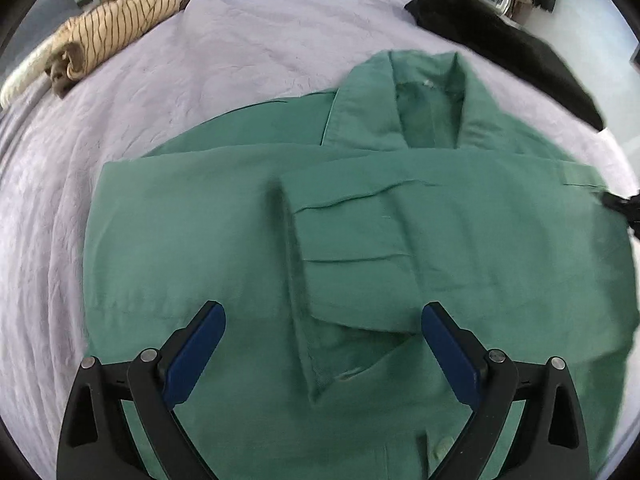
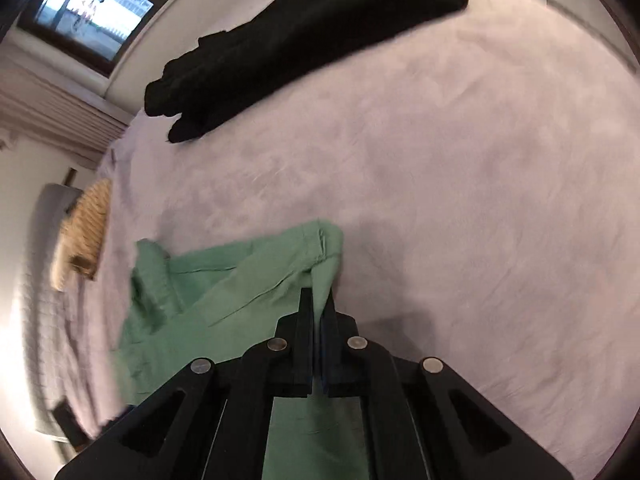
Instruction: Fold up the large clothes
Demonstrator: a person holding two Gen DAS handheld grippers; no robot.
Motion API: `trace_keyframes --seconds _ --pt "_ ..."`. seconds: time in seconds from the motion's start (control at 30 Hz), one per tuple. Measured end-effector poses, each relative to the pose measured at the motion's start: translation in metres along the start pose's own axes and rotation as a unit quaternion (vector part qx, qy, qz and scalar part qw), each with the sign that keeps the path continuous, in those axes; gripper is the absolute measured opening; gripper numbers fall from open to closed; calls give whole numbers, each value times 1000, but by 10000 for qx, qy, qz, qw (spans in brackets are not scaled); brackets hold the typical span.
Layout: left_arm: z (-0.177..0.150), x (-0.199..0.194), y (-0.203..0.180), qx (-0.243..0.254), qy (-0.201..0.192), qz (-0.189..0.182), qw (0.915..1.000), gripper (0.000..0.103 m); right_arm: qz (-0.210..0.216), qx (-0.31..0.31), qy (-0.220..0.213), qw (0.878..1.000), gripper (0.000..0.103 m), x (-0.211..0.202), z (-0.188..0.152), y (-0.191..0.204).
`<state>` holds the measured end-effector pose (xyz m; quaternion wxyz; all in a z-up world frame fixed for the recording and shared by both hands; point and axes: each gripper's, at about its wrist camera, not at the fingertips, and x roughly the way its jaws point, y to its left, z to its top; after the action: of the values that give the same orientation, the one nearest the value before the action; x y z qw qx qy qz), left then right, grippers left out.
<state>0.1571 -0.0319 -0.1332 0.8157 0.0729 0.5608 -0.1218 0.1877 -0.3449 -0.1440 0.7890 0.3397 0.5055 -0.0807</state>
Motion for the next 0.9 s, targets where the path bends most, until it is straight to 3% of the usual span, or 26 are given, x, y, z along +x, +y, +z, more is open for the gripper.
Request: trace_keyframes --seconds 0.07,0.13,0.17,0.3,0.4,0.43,0.5,0.63,0.67,0.7,0.73,0.77,0.83,0.9 --pt "6 16 -7 74 -58 177 9998 99 -178 84 75 9998 3 13 1 -12" --pt "12 20 -9 105 -94 235 9996 99 102 449 56 9989 1 17 -1 -24" --pt "14 18 -9 114 -82 242 9996 99 220 654 37 9976 7 13 -3 -28" --pt "23 -4 -5 223 -272 206 9992 99 895 1229 128 9883 11 -35 -40 -37" --pt "38 -21 -15 433 -464 38 9980 99 1298 1601 343 9779 33 -60 -86 -41" --pt "44 -26 -24 531 -532 -35 9972 99 1393 1861 413 9717 45 -64 -105 -48" --pt "53 -28 -44 719 -635 -155 9953 99 1550 2389 494 9573 46 -62 -133 -61" --pt "59 -10 -93 1011 -534 -290 9930 99 1820 3068 211 9340 43 -43 -148 -80" --pt "56 -2 -100 1043 -468 -229 9932 99 1783 3211 162 9300 18 -39 -150 -84" --pt "53 7 -107 1078 -381 -129 9934 99 1573 3403 205 9268 2 -32 -151 -90" --pt "50 16 -111 1097 -298 -42 9935 99 1549 3535 190 9223 3 -29 -153 -93" --pt "48 20 -111 1078 -307 -3 9937 99 1508 3528 150 9233 2 -31 -155 -93" --pt "46 21 -110 1044 -403 -35 9937 100 1204 3217 70 9391 2 -36 -156 -87" --pt "48 23 -109 1075 -372 -15 9935 102 1101 3118 100 9437 2 -33 -162 -85"
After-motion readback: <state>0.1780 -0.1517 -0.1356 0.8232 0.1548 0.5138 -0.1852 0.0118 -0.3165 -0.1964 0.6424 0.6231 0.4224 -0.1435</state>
